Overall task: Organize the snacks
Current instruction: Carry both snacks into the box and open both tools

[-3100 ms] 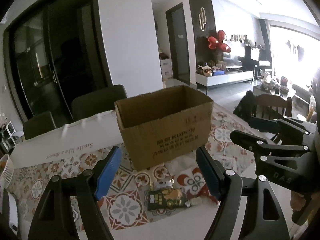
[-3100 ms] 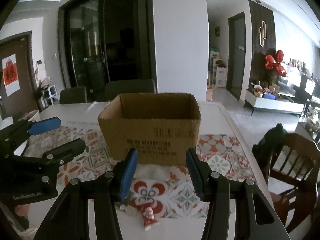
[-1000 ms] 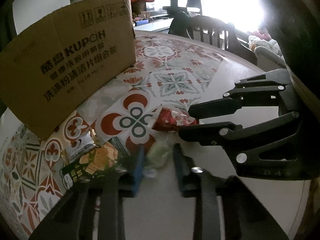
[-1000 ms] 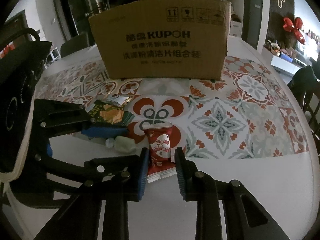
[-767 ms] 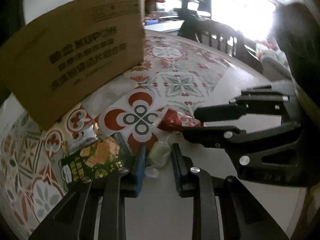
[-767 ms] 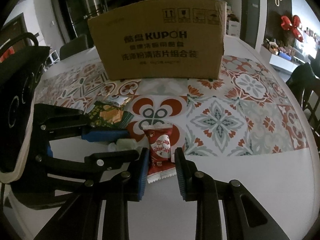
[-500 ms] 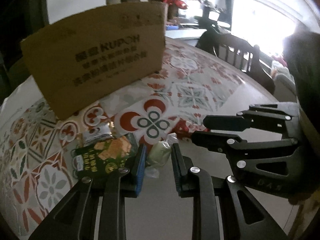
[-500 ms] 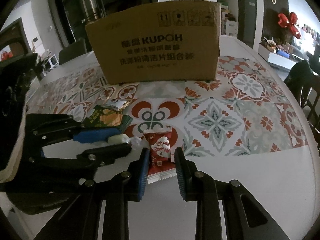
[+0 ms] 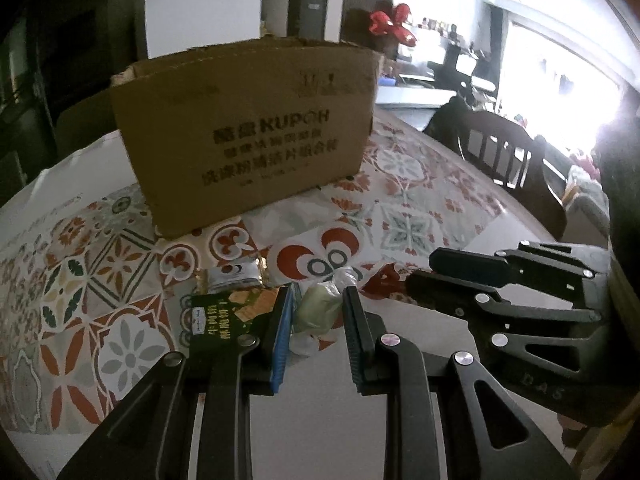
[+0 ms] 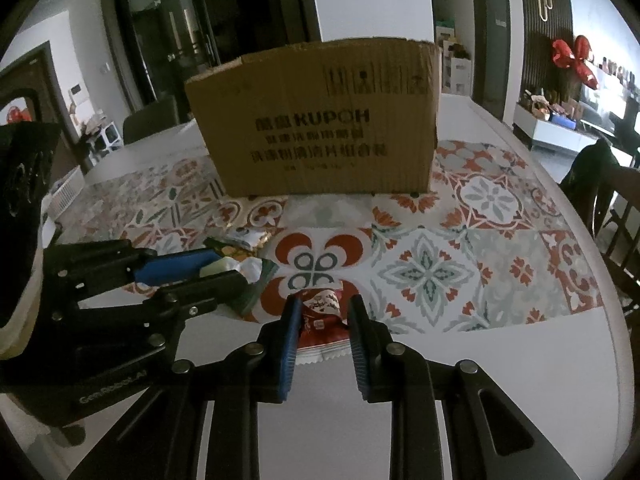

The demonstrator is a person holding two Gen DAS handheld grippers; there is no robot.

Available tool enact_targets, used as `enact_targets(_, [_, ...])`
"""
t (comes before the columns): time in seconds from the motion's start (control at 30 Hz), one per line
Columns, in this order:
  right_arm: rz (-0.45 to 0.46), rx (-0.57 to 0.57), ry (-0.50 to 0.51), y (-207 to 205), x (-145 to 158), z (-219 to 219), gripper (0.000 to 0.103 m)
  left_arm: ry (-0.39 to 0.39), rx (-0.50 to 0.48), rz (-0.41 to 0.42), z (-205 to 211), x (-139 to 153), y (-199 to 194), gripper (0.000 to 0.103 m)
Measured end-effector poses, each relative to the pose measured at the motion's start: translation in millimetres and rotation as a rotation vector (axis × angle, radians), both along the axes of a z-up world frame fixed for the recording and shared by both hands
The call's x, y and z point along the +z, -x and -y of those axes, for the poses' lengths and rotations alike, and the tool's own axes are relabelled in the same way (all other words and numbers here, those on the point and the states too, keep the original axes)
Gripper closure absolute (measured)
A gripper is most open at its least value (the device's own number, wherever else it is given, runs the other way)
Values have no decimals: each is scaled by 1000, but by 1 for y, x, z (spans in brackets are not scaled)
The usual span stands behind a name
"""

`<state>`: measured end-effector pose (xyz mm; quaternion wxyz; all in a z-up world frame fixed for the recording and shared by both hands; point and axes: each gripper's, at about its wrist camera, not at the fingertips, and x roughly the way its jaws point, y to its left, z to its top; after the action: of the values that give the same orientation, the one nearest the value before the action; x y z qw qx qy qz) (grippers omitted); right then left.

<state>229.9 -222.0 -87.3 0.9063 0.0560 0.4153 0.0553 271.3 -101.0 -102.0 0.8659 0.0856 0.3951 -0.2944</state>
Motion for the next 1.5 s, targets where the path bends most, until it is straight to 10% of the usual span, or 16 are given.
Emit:
enact_targets(0.93, [290, -36, 10, -37, 110, 5, 78, 136, 156, 161, -18, 106, -38, 78])
enact_targets(1.5, [334, -14, 52, -105, 143, 6, 78, 76, 185, 189, -8, 133, -111, 78])
